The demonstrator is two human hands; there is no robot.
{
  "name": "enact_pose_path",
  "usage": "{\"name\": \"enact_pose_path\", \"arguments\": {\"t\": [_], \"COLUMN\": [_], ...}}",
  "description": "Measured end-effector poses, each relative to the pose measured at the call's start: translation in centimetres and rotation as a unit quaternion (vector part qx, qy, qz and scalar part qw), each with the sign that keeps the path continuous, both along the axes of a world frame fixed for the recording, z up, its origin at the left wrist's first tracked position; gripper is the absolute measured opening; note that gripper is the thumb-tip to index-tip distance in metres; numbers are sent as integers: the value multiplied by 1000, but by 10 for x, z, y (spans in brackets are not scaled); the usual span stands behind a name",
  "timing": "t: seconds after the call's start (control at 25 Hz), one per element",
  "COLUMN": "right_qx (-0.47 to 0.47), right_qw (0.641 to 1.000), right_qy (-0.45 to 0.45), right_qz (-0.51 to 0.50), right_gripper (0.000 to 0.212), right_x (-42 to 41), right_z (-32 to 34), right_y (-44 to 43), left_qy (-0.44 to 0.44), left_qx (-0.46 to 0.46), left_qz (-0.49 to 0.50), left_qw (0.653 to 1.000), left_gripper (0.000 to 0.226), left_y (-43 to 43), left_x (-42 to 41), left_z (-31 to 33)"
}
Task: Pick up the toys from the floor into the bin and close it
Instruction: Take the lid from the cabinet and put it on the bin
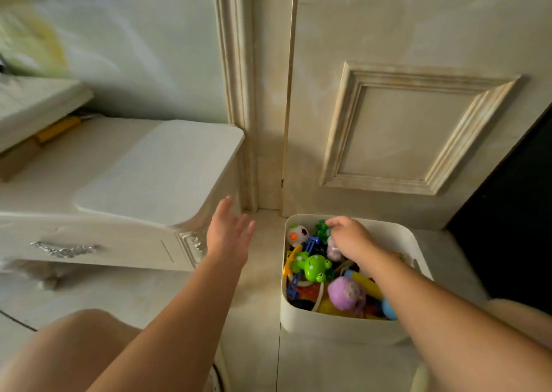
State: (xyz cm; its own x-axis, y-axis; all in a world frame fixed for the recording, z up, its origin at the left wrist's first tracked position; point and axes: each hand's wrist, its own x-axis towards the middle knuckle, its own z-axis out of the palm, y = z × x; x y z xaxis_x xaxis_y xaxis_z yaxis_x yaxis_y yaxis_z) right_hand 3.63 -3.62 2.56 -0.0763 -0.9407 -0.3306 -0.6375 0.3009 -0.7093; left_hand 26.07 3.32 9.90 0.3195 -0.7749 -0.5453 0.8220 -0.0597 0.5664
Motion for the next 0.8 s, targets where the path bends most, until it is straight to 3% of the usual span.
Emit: {"name": "enact_pose_path", "arguments": {"t": [0.2, 0.36, 0.52, 0.8], "right_qx": [-19, -12, 0, 2], "right_qw": [999, 998, 999, 995], "right_qy": [-21, -34, -50, -72], "right_qz": [46, 47, -1, -66], "right_gripper": [30, 32, 26, 28], "right_x": [37, 39, 31, 16], "right_z": [32, 16, 13, 7], "right_y": [27, 35, 33, 34], "left_qy": [120, 114, 24, 26], "left_qx": [-24, 23, 35, -45], "left_qz": [63, 64, 85, 110], "left_qw": [990, 991, 995, 993], "left_gripper": [76, 74, 47, 15], "left_y": [0, 1, 0, 12], "left_x": [25, 35, 22, -12], "left_z": [7, 5, 1, 1]}}
